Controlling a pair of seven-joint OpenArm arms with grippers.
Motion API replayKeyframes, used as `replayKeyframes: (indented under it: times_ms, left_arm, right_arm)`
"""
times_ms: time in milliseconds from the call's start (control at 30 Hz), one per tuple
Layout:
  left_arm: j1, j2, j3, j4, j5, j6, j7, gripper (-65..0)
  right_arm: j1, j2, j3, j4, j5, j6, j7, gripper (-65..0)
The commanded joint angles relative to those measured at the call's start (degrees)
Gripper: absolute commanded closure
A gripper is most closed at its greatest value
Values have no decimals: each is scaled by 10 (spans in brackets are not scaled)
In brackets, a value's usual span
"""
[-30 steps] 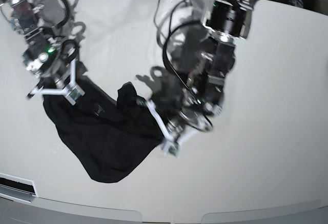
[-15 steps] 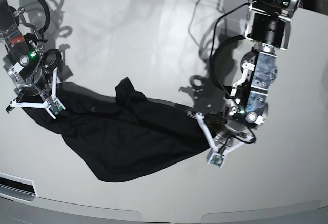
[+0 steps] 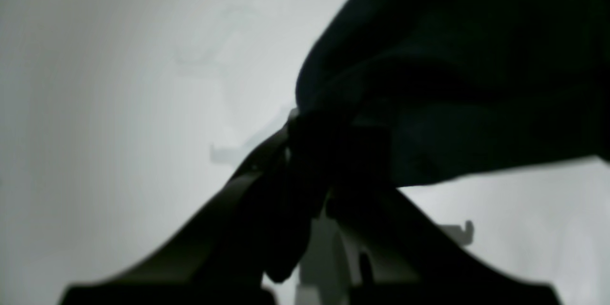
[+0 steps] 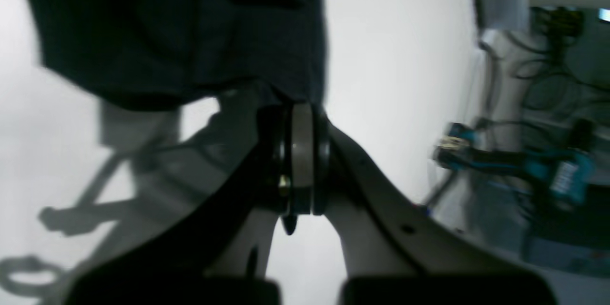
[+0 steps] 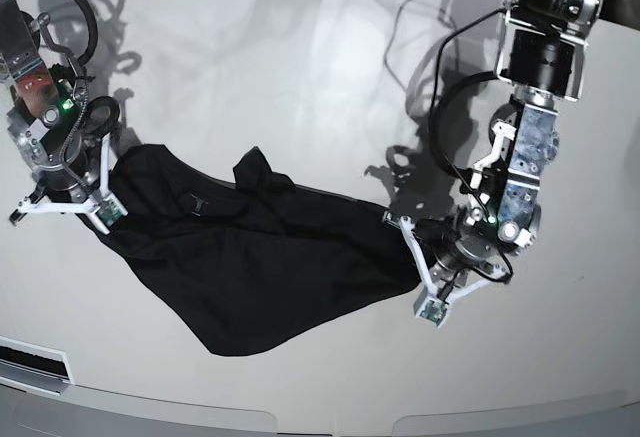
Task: Layout the t-shirt on the table in an organized manner, then fold the t-shirt properly
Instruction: 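Lift the t-shirt with both grippers and stretch it apart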
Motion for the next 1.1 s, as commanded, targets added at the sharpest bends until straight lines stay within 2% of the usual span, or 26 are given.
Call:
replayKeyframes:
  times_ms: [0, 100, 200, 300, 367, 500, 567, 633, 700, 867, 1067]
  left_arm:
    - [-32, -15, -5, 11, 4, 9, -19, 0]
    - [-71, -54, -5, 11, -4, 9, -18, 0]
    - [-109, -99, -5, 11, -42, 8, -9, 0]
    - [-138, -149, -5, 11, -91, -16, -3, 0]
    - [-152, -168, -5, 11, -127, -29, -3, 0]
    - [-176, -196, -5, 11, -189, -74, -3, 0]
    - [-191, -214, -4, 11, -216, -93, -3, 0]
    - [-215, -232, 6, 11, -227, -94, -4, 0]
    - [-248, -251, 27, 11, -226, -94, -6, 0]
    - [-355, -293, 120, 10, -226, -94, -24, 0]
    - [-501, -304, 241, 0, -216, -91, -40, 0]
  right_arm:
    - [10, 11, 12, 10, -17, -12, 3, 0]
    - [18, 11, 38, 10, -20, -19, 3, 0]
    - [21, 11, 85, 10, -20, -26, 3, 0]
    - [24, 11, 144, 10, -11, -24, 3, 0]
    - [31, 11, 182, 11, 28, 2, 5, 0]
    - [50, 11, 236, 21, 119, 86, 21, 0]
    - [67, 11, 251, 30, 143, 121, 22, 0]
    - [91, 11, 256, 35, 152, 154, 22, 0]
    - [120, 11, 256, 35, 152, 168, 22, 0]
    - [192, 16, 256, 35, 172, 176, 22, 0]
    - [269, 44, 255, 35, 226, 190, 22, 0]
